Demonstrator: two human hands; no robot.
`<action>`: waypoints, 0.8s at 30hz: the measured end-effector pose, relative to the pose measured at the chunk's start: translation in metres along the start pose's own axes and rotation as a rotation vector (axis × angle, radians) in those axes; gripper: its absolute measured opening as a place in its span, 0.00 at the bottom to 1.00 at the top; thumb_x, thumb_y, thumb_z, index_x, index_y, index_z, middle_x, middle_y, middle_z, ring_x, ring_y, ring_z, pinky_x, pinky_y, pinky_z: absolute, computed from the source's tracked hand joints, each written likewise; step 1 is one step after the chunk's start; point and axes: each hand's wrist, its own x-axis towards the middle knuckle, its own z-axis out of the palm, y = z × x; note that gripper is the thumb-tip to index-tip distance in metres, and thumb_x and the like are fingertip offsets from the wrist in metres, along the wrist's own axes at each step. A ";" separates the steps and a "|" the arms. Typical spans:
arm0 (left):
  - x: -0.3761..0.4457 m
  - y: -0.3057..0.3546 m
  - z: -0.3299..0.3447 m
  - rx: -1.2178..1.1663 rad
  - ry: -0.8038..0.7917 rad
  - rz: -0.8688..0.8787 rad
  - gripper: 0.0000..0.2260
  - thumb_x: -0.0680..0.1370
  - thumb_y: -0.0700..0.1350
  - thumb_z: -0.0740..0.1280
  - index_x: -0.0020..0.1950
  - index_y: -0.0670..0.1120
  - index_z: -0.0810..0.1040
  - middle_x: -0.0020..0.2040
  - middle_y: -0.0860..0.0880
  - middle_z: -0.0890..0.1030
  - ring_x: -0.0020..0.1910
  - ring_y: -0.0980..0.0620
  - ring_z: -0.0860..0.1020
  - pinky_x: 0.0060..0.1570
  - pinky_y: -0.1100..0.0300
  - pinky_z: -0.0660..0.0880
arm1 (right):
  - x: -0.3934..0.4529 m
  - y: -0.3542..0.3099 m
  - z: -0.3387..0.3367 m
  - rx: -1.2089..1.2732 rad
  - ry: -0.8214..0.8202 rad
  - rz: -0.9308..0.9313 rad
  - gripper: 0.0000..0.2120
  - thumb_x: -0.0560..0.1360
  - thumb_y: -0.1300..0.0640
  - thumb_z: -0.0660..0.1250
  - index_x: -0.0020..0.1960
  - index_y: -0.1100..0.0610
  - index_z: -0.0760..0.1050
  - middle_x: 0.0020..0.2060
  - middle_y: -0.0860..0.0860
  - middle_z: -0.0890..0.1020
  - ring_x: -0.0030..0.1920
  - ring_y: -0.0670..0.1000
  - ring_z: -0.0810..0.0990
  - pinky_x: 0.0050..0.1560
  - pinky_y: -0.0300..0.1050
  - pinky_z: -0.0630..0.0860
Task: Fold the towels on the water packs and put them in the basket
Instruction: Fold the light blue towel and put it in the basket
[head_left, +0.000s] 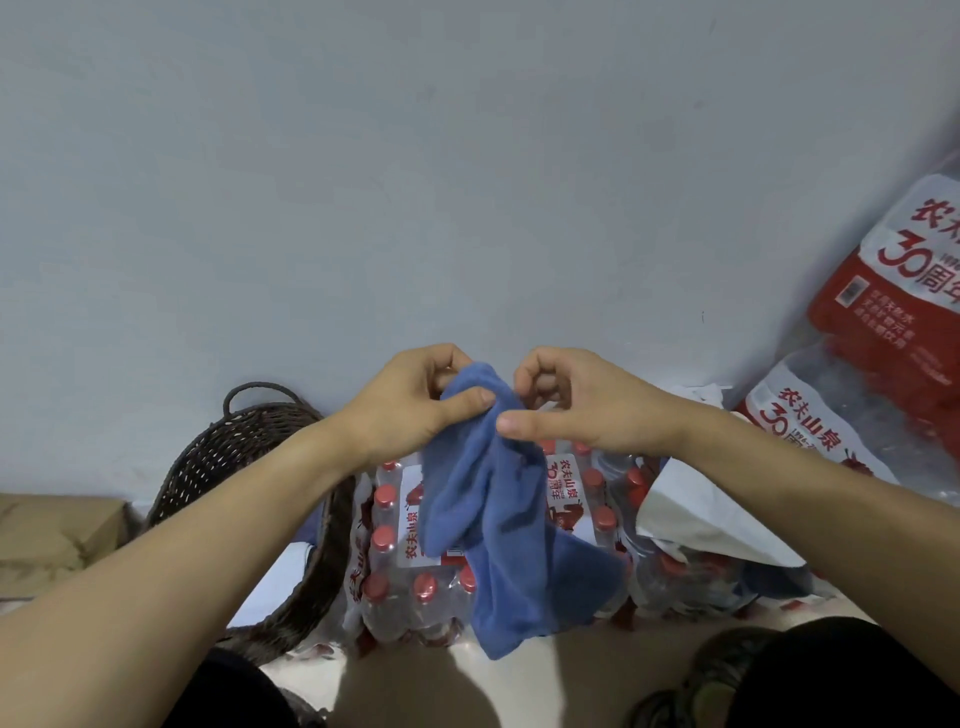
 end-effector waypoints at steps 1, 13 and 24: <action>0.000 0.003 0.001 -0.032 0.006 0.019 0.07 0.77 0.43 0.71 0.49 0.41 0.77 0.41 0.46 0.84 0.40 0.53 0.81 0.42 0.57 0.78 | 0.002 0.001 0.003 -0.006 0.023 0.004 0.15 0.71 0.53 0.76 0.52 0.55 0.74 0.44 0.53 0.84 0.44 0.49 0.84 0.45 0.41 0.80; -0.008 0.002 -0.015 0.419 -0.351 -0.055 0.16 0.68 0.57 0.78 0.39 0.45 0.79 0.30 0.52 0.75 0.30 0.56 0.72 0.32 0.61 0.69 | -0.004 0.004 -0.010 -0.087 0.151 -0.020 0.15 0.73 0.59 0.75 0.33 0.55 0.71 0.27 0.45 0.72 0.30 0.44 0.71 0.32 0.38 0.68; -0.015 -0.015 -0.026 -0.053 -0.357 -0.237 0.19 0.78 0.60 0.65 0.52 0.46 0.84 0.52 0.44 0.85 0.52 0.46 0.83 0.53 0.52 0.79 | -0.017 0.016 -0.046 -0.254 0.089 0.170 0.28 0.56 0.34 0.79 0.44 0.53 0.79 0.35 0.43 0.82 0.36 0.41 0.80 0.38 0.34 0.76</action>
